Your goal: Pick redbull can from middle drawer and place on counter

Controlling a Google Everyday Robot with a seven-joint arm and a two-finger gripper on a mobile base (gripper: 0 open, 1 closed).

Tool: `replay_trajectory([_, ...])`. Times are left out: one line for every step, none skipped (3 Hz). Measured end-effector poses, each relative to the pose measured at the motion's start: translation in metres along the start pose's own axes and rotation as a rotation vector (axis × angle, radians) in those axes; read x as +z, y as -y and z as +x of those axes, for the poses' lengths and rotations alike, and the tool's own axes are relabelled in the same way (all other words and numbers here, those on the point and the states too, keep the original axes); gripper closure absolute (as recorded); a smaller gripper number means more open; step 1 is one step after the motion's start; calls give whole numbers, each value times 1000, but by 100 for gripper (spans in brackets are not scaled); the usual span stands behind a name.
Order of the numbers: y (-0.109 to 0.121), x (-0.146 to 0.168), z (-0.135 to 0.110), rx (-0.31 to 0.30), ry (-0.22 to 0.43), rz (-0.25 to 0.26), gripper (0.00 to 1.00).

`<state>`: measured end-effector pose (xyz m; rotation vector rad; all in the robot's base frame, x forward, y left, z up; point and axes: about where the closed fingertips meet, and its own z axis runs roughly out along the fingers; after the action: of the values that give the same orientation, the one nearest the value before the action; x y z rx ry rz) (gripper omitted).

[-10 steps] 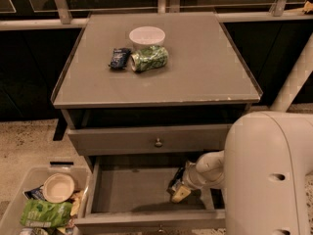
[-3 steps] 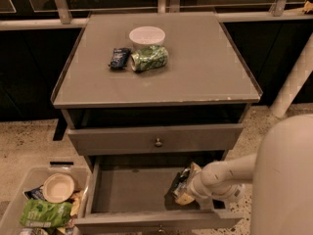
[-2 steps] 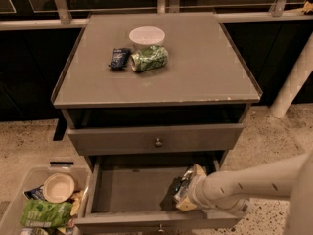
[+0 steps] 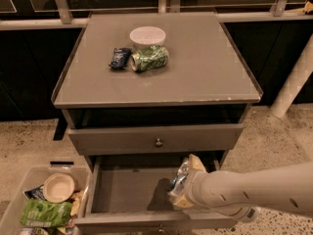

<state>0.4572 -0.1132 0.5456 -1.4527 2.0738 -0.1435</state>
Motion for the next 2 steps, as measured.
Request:
replay_trajectory([14, -29, -37, -86, 28, 62, 100])
replay_trajectory([23, -49, -84, -204, 75, 135, 100])
